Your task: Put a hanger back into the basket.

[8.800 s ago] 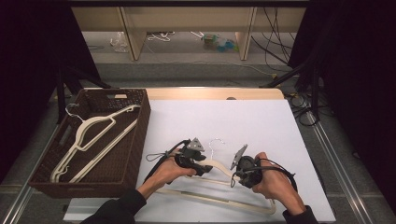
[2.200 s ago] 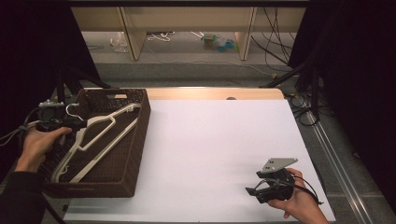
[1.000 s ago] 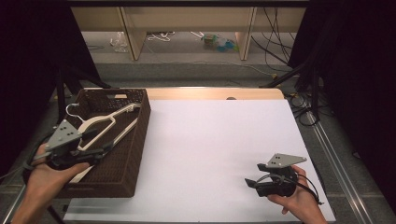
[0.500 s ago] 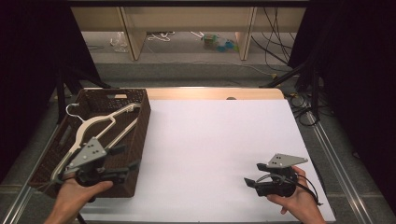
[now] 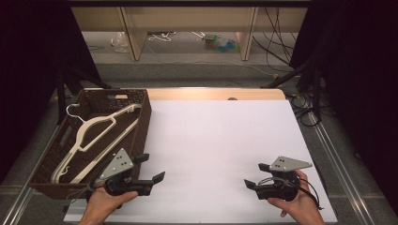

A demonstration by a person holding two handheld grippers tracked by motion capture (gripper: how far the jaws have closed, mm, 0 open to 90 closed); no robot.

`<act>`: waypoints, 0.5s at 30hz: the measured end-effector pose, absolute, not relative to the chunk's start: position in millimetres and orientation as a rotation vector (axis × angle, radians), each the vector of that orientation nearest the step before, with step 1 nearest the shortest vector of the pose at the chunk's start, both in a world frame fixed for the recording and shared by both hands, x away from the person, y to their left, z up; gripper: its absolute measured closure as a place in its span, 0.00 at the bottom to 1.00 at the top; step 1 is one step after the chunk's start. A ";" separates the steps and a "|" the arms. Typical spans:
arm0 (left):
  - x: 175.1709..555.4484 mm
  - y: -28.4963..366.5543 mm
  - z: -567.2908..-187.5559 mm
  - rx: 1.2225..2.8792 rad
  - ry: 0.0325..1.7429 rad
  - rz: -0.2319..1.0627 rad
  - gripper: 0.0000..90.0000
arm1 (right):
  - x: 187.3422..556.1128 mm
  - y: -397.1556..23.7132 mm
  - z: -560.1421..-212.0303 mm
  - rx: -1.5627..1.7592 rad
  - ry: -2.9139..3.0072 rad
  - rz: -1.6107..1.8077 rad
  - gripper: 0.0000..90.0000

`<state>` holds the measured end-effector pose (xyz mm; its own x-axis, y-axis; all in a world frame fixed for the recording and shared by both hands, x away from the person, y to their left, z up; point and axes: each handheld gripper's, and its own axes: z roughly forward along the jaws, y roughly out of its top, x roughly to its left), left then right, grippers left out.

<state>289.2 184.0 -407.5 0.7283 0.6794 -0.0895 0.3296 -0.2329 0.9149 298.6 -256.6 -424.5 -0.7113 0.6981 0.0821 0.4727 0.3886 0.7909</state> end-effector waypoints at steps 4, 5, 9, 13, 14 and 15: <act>284.5 182.8 -418.8 1.833 0.798 0.415 0.21 | 296.2 -254.8 -425.3 1.031 2.372 1.250 0.23; 283.5 182.4 -421.8 1.836 0.806 0.410 0.21 | 296.0 -254.5 -426.1 1.018 2.367 1.252 0.22; 281.2 179.4 -432.9 1.836 0.832 0.388 0.21 | 292.1 -252.3 -426.7 1.020 2.360 1.273 0.22; 277.3 174.3 -435.0 1.859 0.805 0.388 0.21 | 287.0 -250.7 -427.1 1.013 2.339 1.308 0.22; 276.7 174.5 -434.4 1.860 0.795 0.391 0.21 | 285.5 -250.5 -427.5 1.020 2.343 1.320 0.22; 275.9 174.3 -434.2 1.852 0.796 0.387 0.21 | 284.4 -251.0 -427.6 1.016 2.351 1.307 0.22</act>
